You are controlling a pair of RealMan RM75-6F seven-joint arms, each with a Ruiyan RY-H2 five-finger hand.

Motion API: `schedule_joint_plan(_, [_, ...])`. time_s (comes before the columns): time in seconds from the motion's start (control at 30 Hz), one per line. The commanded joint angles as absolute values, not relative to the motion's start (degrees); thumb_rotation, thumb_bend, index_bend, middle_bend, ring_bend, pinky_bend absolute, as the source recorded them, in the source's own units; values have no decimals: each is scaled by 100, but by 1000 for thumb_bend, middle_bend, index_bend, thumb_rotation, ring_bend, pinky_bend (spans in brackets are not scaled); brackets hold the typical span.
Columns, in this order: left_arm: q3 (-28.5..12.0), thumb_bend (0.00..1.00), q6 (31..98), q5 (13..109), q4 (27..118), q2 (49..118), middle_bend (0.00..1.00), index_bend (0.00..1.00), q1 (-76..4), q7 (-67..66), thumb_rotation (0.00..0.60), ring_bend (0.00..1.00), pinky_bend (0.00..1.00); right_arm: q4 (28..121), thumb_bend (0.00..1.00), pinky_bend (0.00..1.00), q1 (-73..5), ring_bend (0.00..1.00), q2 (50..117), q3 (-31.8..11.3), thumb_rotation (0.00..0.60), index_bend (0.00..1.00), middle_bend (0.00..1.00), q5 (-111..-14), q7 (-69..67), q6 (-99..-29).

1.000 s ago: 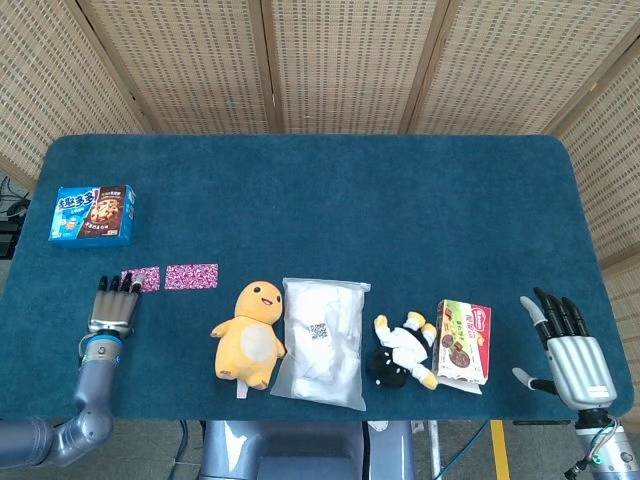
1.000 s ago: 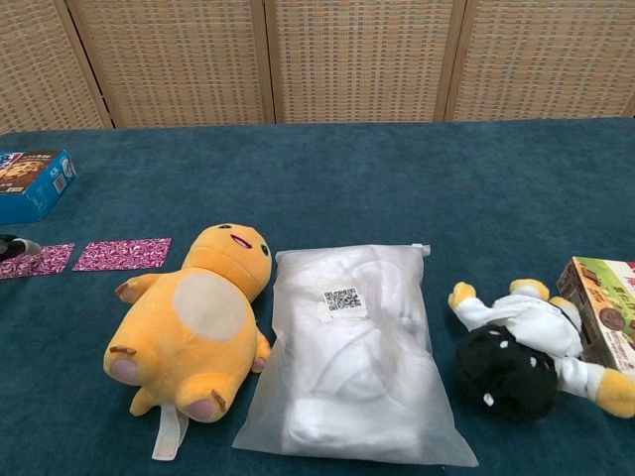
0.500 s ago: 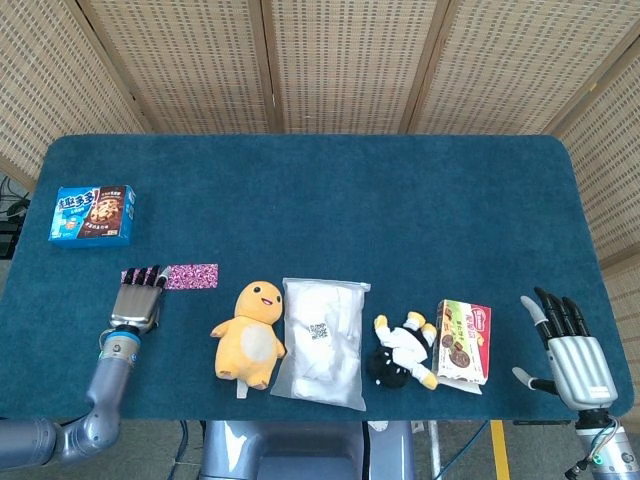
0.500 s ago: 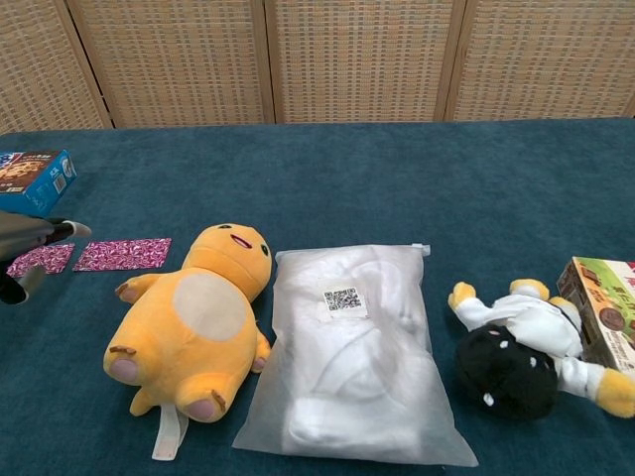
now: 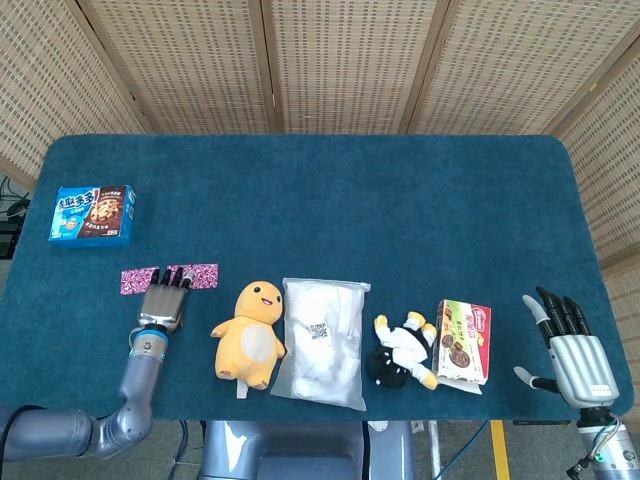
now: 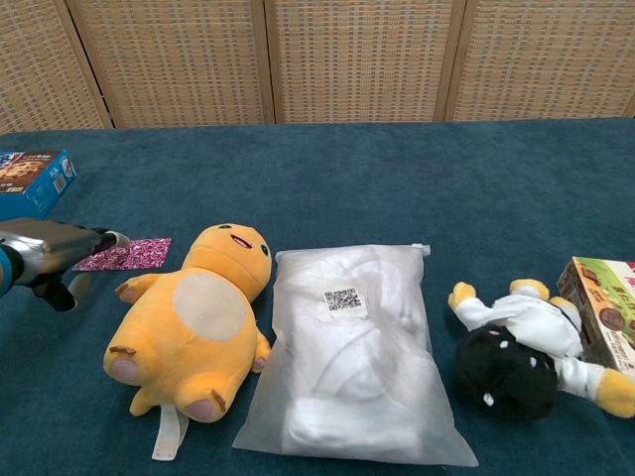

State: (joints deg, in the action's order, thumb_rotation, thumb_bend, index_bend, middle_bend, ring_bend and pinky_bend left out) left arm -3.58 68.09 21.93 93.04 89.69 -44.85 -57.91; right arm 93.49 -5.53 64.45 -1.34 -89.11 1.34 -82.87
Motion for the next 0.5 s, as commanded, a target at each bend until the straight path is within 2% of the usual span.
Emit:
schedule_joint_plan(0.03, [-386, 734, 6777, 2104, 9226, 9057, 0, 0, -4534, -5840, 600, 0, 0, 9341, 80, 0, -559, 0, 6451, -140, 600, 0, 0, -8886, 140, -8269])
schedule_joint_plan(0.5, [-294, 733, 6798, 1972, 9090, 9209, 0, 0, -4574, -5984, 600, 0, 0, 9332, 81, 0, -571, 0, 6467, -139, 600, 0, 0, -8855, 176, -8232])
